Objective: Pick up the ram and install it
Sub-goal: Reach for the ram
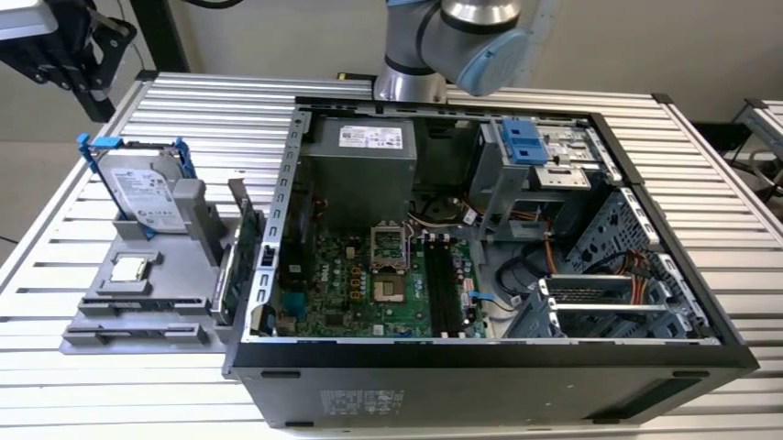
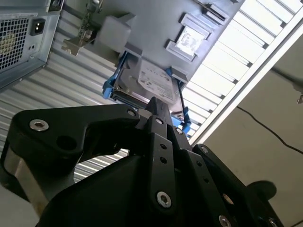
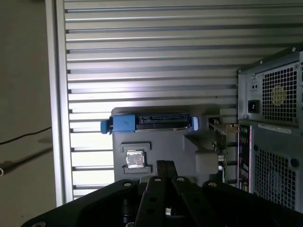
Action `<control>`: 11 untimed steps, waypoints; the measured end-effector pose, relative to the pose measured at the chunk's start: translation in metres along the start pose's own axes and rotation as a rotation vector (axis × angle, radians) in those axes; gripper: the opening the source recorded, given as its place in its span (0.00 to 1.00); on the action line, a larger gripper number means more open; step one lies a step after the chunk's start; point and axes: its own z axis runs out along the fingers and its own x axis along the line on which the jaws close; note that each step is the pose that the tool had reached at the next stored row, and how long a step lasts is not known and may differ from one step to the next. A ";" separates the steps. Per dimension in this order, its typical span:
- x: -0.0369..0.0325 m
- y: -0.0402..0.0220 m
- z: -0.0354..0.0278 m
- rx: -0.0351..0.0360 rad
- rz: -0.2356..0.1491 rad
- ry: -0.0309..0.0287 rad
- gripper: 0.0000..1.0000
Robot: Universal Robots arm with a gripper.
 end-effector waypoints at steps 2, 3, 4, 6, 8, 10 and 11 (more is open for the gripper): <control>0.0033 -0.0001 -0.0001 0.0000 -0.002 0.0001 0.00; 0.0047 -0.0001 -0.0001 -0.0001 -0.003 0.0001 0.00; 0.0062 -0.0002 -0.0001 -0.0001 -0.004 0.0001 0.00; 0.0091 -0.0001 -0.0002 -0.0001 -0.006 0.0003 0.00; 0.0117 -0.0002 -0.0002 -0.0002 -0.008 0.0004 0.00; 0.0121 -0.0001 -0.0002 -0.0002 -0.008 0.0004 0.00; 0.0120 -0.0001 -0.0002 -0.0002 -0.009 0.0004 0.00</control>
